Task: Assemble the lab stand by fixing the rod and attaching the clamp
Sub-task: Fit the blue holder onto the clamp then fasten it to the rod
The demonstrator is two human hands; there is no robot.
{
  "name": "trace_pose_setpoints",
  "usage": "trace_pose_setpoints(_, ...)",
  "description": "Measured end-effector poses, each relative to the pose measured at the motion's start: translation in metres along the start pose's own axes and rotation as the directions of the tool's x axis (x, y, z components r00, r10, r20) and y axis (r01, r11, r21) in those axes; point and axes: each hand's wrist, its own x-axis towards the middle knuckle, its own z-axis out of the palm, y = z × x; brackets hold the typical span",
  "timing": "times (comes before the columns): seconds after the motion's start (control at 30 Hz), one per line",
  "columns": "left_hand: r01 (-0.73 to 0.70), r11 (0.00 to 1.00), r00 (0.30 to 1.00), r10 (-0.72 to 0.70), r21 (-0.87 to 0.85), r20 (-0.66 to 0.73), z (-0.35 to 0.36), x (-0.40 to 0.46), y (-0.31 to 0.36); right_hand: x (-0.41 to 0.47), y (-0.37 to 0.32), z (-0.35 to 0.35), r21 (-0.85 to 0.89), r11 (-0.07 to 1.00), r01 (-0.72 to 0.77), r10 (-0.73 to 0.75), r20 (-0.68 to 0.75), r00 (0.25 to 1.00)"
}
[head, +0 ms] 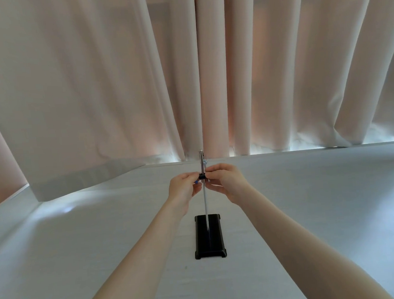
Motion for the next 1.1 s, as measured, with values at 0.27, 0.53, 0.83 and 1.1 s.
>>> trace_pose_setpoints(0.27,0.097,0.995,0.995,-0.097,-0.003,0.027,-0.011,-0.002,-0.029,-0.002,0.037,-0.008,0.001,1.000,-0.021,0.021,0.006,1.000)
trace_pose_setpoints(0.53,0.056,0.998,0.998,-0.056,0.034,0.022,-0.015,-0.001,-0.037,-0.003,0.046,-0.012,0.055,0.998,-0.016,0.014,0.037,0.999)
trace_pose_setpoints(0.83,-0.011,1.000,1.000,0.012,-0.009,0.010,-0.016,-0.001,-0.035,-0.002,0.047,-0.011,0.101,0.995,-0.015,0.011,0.041,0.999)
trace_pose_setpoints(1.1,-0.164,0.985,0.987,0.163,-0.054,-0.011,-0.019,-0.001,-0.031,-0.001,0.053,-0.012,0.114,0.993,-0.040,0.036,0.035,0.999)
